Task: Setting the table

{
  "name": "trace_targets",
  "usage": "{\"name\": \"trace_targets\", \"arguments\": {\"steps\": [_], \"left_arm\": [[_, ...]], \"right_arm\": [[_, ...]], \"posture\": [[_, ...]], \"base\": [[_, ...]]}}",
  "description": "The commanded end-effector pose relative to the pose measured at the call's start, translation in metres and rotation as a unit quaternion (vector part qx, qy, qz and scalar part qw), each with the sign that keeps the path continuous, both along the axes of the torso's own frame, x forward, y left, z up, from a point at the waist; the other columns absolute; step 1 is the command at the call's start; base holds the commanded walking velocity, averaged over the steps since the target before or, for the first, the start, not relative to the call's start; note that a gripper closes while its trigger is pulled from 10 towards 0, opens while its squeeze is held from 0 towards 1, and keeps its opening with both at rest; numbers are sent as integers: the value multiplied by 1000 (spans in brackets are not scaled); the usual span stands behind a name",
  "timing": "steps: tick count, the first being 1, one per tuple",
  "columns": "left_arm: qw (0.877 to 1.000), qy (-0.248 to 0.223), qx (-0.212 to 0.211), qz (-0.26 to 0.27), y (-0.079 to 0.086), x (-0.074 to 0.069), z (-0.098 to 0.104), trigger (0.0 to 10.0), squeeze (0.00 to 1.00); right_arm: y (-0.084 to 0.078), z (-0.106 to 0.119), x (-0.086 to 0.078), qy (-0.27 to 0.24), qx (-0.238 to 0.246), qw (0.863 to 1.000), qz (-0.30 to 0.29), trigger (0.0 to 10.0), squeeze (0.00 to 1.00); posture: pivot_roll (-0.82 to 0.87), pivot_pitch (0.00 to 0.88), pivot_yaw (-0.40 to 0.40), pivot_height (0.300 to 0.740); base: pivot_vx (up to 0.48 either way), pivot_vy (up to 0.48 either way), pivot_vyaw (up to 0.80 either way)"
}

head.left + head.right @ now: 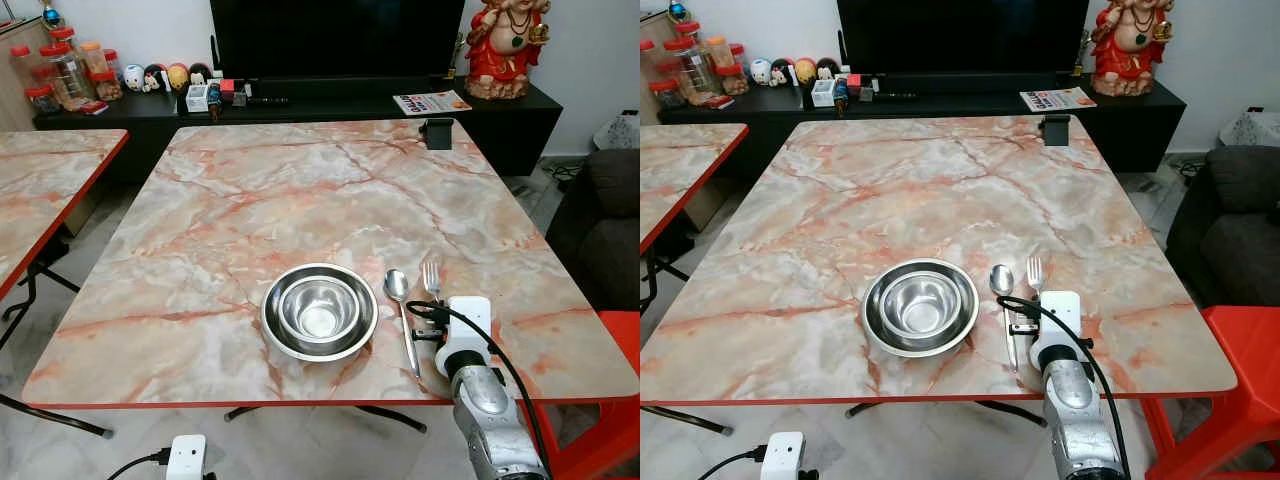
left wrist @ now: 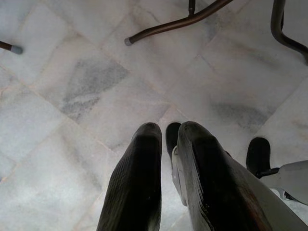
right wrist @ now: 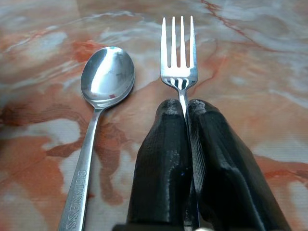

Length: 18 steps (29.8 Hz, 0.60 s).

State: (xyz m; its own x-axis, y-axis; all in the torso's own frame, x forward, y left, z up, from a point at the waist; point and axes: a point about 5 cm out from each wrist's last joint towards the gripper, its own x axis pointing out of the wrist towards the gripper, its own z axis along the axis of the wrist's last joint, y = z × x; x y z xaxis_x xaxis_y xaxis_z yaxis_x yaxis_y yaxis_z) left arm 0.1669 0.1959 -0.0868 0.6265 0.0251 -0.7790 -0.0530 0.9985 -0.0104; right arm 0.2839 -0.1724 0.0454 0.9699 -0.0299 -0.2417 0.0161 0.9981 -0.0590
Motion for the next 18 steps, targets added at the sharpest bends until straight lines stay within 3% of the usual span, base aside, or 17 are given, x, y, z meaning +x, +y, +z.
{"name": "trace_targets", "arguments": {"steps": [1,18], "left_arm": [[1000,10,1,0,2,-1,-1,10000,0],[1000,13,-1,-1,2,-2,-1,10000,0]], "right_arm": [[1,-4,0,9,-1,1000,1,10000,0],[-6,-8,0,15,0,1000,-19,10000,0]], "posture": [[-73,0,35,740],[-70,0,37,740]], "base": [[0,0,0],[0,0,0]]}}
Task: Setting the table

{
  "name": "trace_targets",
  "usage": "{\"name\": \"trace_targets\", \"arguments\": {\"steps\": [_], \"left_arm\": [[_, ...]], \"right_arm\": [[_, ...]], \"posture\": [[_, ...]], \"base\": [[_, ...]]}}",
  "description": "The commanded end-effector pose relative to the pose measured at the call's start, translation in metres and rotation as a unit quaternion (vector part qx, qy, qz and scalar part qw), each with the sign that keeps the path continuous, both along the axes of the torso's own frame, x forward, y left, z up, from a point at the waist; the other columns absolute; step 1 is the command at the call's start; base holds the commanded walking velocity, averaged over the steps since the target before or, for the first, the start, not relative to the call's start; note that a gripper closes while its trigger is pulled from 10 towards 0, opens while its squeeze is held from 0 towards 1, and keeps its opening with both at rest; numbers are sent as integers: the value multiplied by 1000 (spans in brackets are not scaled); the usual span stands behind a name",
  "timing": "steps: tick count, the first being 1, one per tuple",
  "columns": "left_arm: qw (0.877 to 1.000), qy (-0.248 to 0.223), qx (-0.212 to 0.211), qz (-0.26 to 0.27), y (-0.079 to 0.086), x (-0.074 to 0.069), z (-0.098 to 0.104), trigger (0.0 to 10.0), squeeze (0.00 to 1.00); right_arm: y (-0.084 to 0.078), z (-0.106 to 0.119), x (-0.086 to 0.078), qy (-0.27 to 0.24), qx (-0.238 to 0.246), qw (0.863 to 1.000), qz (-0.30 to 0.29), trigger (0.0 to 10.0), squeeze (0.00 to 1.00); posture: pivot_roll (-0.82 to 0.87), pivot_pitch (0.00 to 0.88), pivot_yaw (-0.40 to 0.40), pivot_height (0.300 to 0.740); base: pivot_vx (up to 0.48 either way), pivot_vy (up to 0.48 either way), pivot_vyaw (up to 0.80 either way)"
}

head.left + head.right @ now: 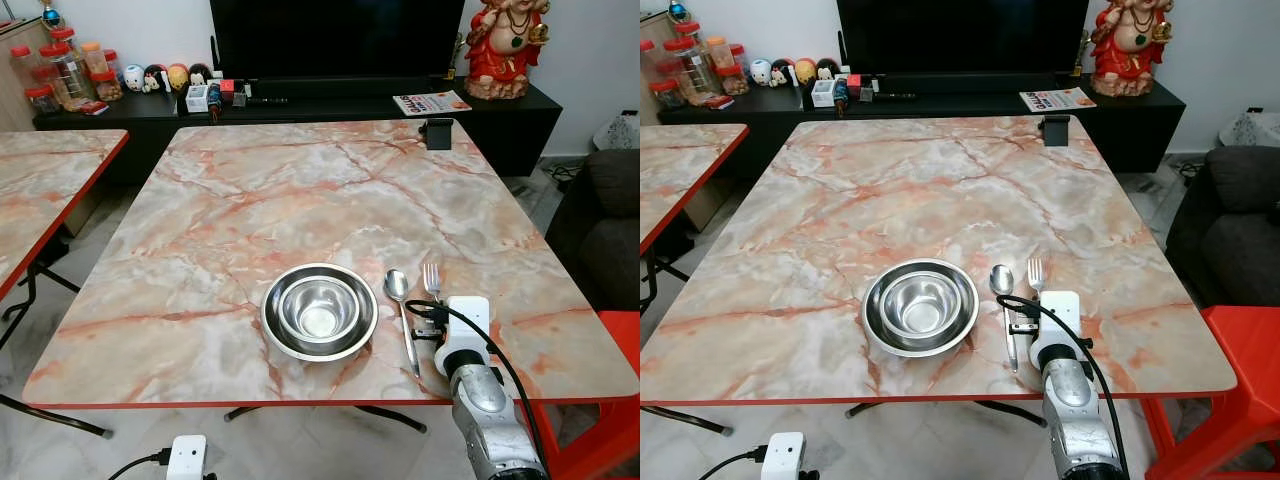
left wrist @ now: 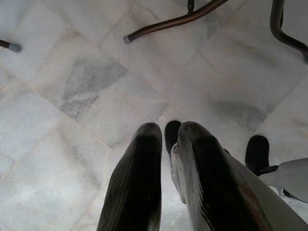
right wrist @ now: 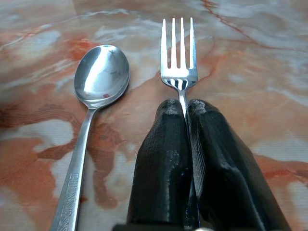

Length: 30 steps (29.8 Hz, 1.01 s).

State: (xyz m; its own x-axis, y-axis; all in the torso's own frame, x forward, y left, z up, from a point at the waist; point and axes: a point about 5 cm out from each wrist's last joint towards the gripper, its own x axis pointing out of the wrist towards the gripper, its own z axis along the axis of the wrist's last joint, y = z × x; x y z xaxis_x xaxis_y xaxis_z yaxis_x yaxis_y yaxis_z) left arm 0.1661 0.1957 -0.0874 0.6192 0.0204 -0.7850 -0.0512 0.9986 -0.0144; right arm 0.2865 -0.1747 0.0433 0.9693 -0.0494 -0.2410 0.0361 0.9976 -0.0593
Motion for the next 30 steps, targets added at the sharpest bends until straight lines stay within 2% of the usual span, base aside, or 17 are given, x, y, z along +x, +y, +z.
{"name": "trace_targets", "arguments": {"steps": [1,20,21,22,23,25,26,30], "left_arm": [[1000,9,2,-1,3,-2,-1,10000,0],[1000,10,1,0,2,-2,-1,10000,0],[1000,10,1,0,2,-1,-1,10000,0],[1000,10,1,0,2,-1,-1,10000,0],[1000,10,1,0,2,-1,-1,10000,0],[1000,10,1,0,2,-1,-1,10000,0],[1000,9,1,0,2,-1,-1,10000,0],[1000,9,1,0,2,0,0,10000,0]], "right_arm": [[-4,-5,-2,14,0,1000,-10,10000,0],[-3,-5,0,14,2,1000,-5,10000,0],[-2,-5,0,13,3,1000,-5,10000,510],[-2,-4,0,13,3,1000,-4,10000,510],[-2,-4,0,13,4,1000,-4,10000,1000],[-2,-4,0,13,1,1000,-4,10000,1000],[-3,-4,0,13,-2,1000,-5,10000,16],[-3,-5,1,14,-4,1000,-7,10000,0]], "posture": [[-71,0,38,740],[-70,0,35,740],[-70,0,36,740],[-70,0,36,740],[-70,0,36,740],[-70,0,35,740],[-70,0,35,740],[-69,0,35,740]], "base": [[0,0,0],[0,0,0],[0,0,0],[0,0,0],[0,0,0],[0,0,0],[0,0,0],[0,0,0]]}}
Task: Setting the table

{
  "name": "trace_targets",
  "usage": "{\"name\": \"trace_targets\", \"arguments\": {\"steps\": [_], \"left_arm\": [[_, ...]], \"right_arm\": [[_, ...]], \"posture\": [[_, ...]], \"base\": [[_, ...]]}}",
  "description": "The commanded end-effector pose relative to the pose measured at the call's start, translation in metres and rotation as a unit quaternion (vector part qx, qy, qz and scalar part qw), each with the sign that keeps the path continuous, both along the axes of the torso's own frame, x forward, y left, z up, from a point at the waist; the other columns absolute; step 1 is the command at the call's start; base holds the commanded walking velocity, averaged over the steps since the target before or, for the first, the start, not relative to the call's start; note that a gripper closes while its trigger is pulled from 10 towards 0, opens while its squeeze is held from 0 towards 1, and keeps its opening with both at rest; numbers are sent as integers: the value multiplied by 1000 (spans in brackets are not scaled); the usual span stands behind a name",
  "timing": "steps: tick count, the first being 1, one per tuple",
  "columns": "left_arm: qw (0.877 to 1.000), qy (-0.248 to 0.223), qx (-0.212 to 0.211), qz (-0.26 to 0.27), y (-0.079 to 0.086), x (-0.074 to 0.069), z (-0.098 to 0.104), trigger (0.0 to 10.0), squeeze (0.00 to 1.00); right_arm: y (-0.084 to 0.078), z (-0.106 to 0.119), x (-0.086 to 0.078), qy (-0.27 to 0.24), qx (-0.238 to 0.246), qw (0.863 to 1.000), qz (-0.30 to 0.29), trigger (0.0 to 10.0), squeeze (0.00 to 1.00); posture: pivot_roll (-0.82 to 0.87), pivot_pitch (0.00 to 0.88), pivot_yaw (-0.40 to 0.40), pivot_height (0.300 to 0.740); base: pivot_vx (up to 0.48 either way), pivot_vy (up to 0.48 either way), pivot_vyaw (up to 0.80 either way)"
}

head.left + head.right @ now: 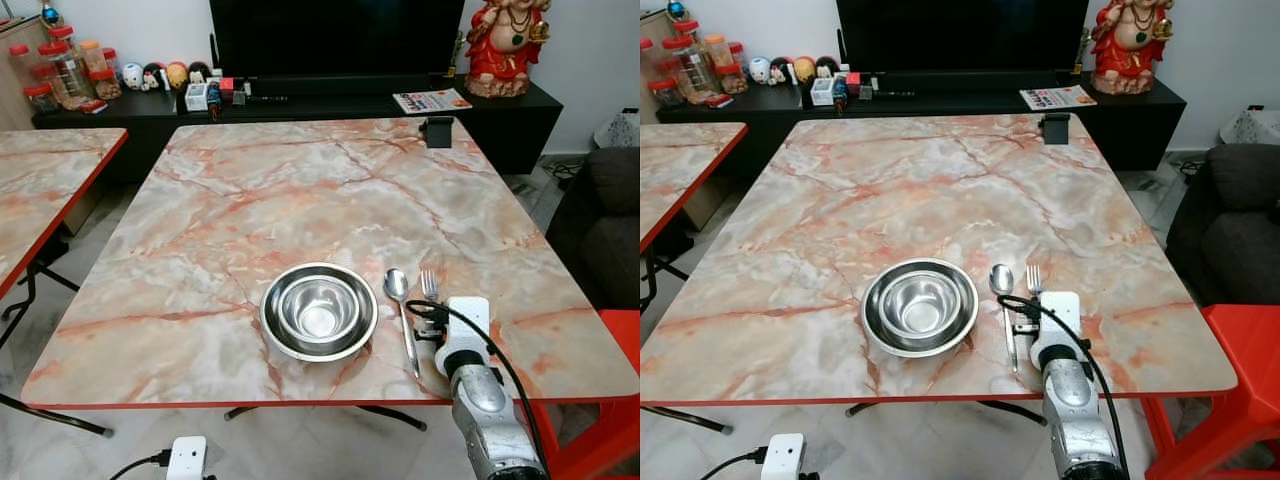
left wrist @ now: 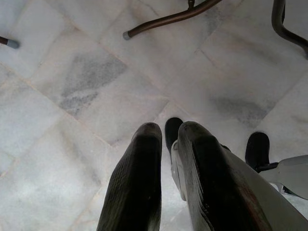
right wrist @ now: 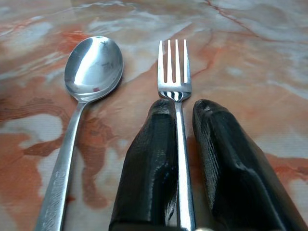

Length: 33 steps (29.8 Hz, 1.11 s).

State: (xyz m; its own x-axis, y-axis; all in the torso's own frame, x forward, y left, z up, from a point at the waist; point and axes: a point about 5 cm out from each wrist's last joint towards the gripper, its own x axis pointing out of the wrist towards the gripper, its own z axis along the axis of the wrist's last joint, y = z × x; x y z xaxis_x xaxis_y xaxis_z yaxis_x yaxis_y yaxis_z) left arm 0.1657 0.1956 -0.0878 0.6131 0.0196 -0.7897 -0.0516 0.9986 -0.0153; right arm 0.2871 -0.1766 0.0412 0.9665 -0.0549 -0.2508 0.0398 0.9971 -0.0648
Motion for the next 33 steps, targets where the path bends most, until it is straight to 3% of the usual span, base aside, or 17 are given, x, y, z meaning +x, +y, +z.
{"name": "trace_targets", "arguments": {"steps": [1,33], "left_arm": [[1000,5,1,0,2,0,0,10000,0],[1000,4,1,-3,2,1,0,10000,0]], "right_arm": [[-1,-3,0,9,-1,1000,-5,10000,0],[-1,11,7,-26,6,1000,-9,10000,0]], "posture": [[-69,0,35,740],[-70,0,39,740]], "base": [[0,0,0],[0,0,0]]}}
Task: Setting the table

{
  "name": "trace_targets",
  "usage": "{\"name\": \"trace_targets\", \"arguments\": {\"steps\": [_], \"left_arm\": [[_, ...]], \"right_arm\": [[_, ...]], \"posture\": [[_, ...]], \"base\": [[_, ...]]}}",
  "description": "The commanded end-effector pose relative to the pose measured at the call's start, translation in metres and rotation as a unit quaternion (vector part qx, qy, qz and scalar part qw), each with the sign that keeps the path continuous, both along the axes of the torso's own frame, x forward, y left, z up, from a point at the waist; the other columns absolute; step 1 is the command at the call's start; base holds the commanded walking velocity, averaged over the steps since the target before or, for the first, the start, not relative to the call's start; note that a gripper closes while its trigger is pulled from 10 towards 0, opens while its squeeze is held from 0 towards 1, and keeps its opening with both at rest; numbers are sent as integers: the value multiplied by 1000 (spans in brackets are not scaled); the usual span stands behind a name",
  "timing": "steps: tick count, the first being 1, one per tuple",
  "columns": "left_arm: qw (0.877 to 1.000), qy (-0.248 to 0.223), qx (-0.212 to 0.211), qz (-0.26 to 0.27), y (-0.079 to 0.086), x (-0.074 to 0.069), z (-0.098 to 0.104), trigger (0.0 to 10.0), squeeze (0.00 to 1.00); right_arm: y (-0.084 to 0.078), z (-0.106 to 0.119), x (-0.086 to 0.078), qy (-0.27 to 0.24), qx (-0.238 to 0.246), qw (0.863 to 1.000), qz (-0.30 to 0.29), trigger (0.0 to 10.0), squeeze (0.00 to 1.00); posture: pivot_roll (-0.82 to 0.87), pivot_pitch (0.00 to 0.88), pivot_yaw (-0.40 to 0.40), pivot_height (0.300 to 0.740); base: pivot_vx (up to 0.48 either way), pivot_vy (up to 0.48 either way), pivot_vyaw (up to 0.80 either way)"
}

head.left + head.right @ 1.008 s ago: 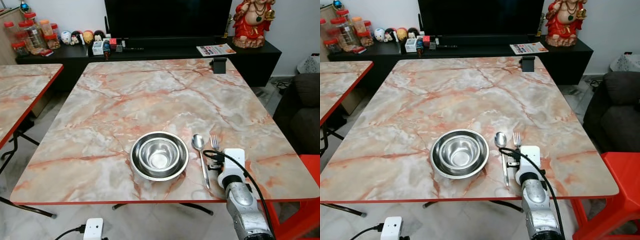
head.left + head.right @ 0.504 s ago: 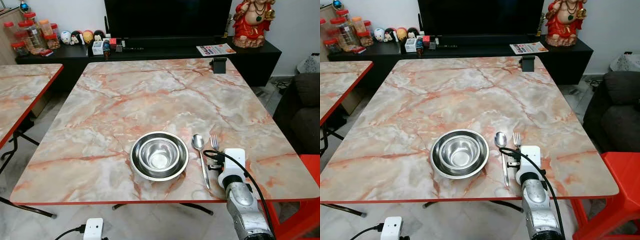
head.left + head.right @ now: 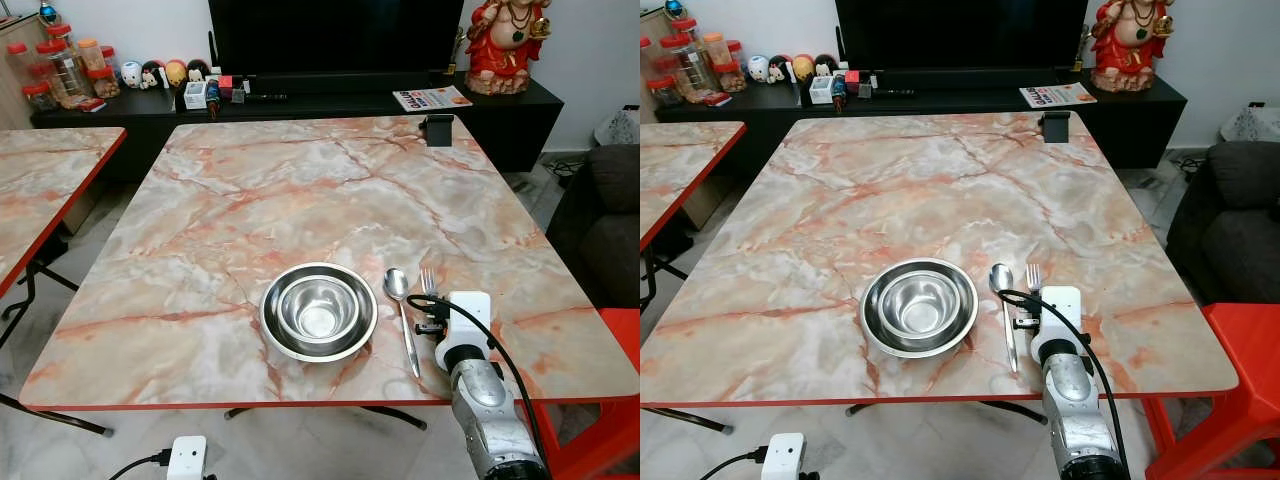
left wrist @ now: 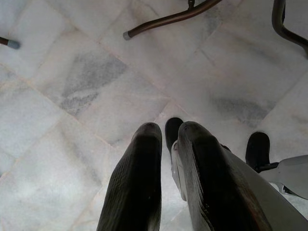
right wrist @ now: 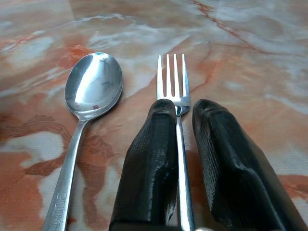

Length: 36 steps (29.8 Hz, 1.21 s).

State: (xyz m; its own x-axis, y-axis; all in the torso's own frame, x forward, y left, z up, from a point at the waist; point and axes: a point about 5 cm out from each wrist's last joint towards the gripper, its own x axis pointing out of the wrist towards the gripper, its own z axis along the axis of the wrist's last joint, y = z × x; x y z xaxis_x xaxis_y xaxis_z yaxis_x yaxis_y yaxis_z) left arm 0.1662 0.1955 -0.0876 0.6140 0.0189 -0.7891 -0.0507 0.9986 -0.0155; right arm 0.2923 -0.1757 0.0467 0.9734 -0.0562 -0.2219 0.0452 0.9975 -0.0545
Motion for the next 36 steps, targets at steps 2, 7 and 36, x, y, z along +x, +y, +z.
{"name": "trace_targets", "arguments": {"steps": [2,7,36], "left_arm": [[1000,4,1,-3,2,1,0,10000,0],[1000,4,1,-2,2,1,0,10000,0],[1000,-14,11,10,3,6,3,10000,0]], "right_arm": [[-2,5,1,-12,2,1000,-8,10000,0],[-6,19,3,-51,7,998,-22,10000,0],[3,46,-6,-149,-2,989,-22,10000,0]], "posture": [[-70,0,39,740],[-71,0,39,740],[-77,0,36,740]], "base": [[0,0,0],[0,0,0],[0,0,0]]}}
